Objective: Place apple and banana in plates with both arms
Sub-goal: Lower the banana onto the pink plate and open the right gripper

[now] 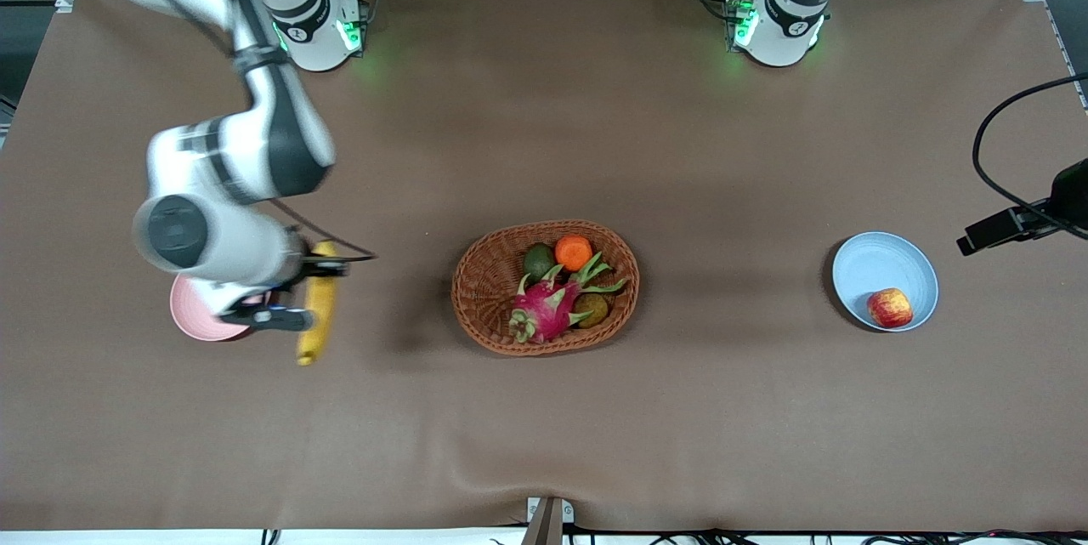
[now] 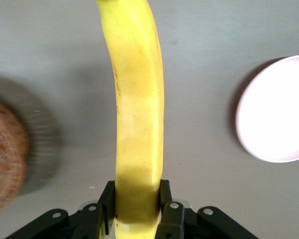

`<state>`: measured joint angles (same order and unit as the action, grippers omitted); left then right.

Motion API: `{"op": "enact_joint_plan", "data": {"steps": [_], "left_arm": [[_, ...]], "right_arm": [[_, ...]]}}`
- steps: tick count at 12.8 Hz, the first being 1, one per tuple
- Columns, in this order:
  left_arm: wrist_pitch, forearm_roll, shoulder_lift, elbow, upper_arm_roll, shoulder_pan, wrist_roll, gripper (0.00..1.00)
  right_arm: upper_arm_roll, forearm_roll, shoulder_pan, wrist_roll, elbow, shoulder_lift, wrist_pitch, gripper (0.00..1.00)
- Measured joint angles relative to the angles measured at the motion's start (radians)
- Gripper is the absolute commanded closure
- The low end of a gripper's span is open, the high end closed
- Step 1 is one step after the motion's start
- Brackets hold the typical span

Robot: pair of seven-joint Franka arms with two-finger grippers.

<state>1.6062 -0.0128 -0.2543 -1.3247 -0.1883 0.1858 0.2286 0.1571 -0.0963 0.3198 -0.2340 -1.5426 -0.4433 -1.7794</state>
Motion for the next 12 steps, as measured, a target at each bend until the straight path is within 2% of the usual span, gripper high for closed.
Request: {"op": "enact_joint_plan", "data": {"steps": [5,10,11,12], "left_arm": [[-0.009,0.0,0.025,0.001,0.001,0.003,0.001,0.0],[-0.052,0.0,0.054,-0.007,-0.013,-0.017,-0.001,0.0],[-0.057,0.0,0.073,-0.019,-0.007,-0.036,-0.001,0.0],[-0.06,0.0,0.095,-0.034,0.016,-0.07,-0.001,0.0]], "right_arm": [[-0.001,0.0,-0.263,0.276,-0.074,0.011,0.059,1.0],[-0.002,0.0,-0.411,0.466,-0.117,-0.066,0.052,1.0],[-0.002,0.0,-0.416,0.472,-0.118,-0.087,0.045,0.7],[-0.005,0.0,-0.416,0.473,-0.118,-0.105,0.036,0.27]]}}
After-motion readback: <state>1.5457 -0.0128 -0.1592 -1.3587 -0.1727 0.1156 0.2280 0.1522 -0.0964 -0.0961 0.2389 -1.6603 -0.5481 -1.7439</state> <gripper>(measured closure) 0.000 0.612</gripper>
